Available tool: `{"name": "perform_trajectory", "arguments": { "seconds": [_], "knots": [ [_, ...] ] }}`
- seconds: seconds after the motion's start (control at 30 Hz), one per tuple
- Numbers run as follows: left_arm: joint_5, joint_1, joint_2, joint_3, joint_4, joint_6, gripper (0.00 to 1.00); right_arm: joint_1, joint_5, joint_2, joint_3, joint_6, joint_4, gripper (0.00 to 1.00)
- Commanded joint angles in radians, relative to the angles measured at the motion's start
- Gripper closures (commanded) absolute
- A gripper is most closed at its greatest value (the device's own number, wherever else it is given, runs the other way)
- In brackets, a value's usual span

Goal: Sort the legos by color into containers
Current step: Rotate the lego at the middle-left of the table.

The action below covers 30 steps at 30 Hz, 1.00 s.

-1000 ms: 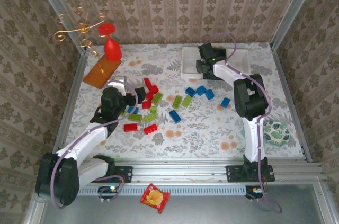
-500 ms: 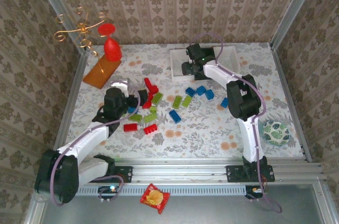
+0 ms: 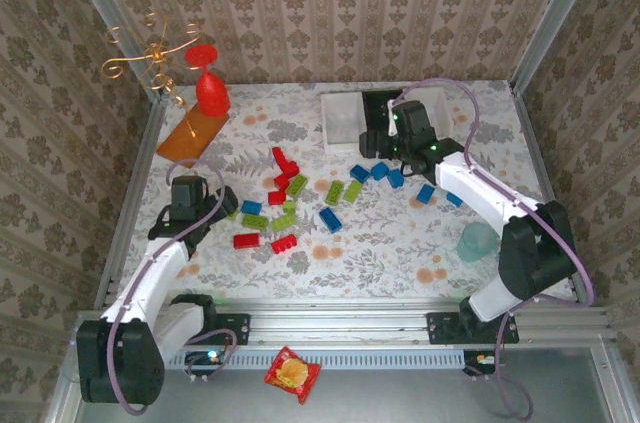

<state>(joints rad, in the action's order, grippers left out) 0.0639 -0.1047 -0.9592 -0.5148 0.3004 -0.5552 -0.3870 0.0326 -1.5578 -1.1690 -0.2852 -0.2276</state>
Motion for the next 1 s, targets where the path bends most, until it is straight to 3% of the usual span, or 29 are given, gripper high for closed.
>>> {"name": "perform_trajectory", "arguments": {
  "seconds": [0.0,0.13,0.43,0.7,0.97],
  "knots": [
    [-0.044,0.003,-0.03,0.018,0.084,-0.068,0.05,-0.011,-0.067,-0.025,0.032,-0.031,0.047,0.11],
    [-0.126,0.01,-0.171,0.017,-0.054,-0.072,0.06,-0.01,-0.099,-0.068,0.013,-0.016,0.049,0.11],
    [-0.14,-0.008,-0.458,-0.082,-0.197,-0.025,0.19,-0.01,-0.088,-0.018,0.078,-0.014,0.067,0.1],
    [-0.043,-0.035,-0.514,-0.14,-0.217,0.013,0.23,-0.01,-0.094,0.001,0.114,-0.023,0.082,0.1],
    [-0.038,-0.035,-0.528,-0.21,-0.228,0.018,0.18,-0.01,-0.107,0.001,0.126,-0.03,0.091,0.1]
  ]
}}
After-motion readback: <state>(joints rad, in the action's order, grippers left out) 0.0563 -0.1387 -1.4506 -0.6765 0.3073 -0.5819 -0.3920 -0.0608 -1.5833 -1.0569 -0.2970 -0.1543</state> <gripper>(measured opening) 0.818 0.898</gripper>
